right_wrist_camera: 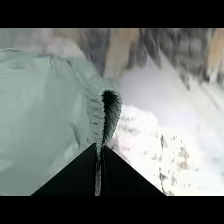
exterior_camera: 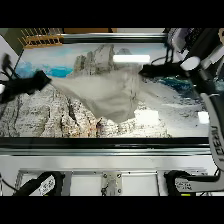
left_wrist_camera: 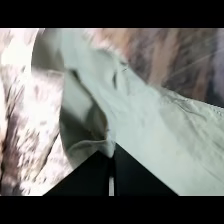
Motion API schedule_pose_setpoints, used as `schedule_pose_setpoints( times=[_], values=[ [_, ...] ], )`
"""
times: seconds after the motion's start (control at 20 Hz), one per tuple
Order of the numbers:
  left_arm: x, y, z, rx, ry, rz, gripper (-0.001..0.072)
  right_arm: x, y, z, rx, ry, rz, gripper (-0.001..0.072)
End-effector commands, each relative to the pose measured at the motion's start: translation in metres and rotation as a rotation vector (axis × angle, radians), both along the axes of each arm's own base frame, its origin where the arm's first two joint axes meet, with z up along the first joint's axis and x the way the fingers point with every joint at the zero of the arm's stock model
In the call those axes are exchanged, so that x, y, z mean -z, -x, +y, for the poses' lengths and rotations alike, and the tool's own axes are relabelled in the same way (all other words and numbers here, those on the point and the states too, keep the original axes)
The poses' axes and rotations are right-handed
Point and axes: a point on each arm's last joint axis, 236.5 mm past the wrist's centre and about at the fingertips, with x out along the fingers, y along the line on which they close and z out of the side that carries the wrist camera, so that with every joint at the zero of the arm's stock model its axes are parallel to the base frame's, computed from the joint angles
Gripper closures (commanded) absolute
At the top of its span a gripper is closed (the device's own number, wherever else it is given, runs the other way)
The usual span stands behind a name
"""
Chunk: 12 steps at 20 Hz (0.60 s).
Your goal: Fold the clothes and pants, and hang the long-sleeved shirts on hangers.
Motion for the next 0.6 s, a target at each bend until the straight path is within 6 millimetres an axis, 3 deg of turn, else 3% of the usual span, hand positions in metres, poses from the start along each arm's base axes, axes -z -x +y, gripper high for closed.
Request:
schedule_pose_setpoints(
  times=[0.0,0.1,0.15,0.3,0.45,0.55],
  values=[
    [-0.179,0.047,-0.010,-0.006,-0.101,-0.401,0.0704,-0.160,0.046,-0.014,0.021,0.012,-0.340,0.0692],
    [-0.252,0.098,-0.022,-0.006,-0.148,-0.584,0.0704,-0.229,0.091,-0.017,0.035,0.001,-0.500,0.0692],
    [-0.279,0.123,-0.029,-0.006,-0.167,-0.658,0.0704,-0.257,0.115,-0.019,0.042,-0.005,-0.570,0.0692],
    [-0.334,0.197,-0.047,-0.010,-0.211,-0.840,0.0703,-0.314,0.179,-0.022,0.048,-0.016,-0.725,0.0692],
    [-0.357,0.241,-0.056,-0.022,-0.232,-0.943,0.0704,-0.336,0.219,-0.022,0.043,-0.030,-0.784,0.0692],
    [-0.356,0.250,-0.060,-0.010,-0.239,-0.944,0.0704,-0.322,0.227,-0.022,0.045,-0.043,-0.690,0.0692]
  ],
)
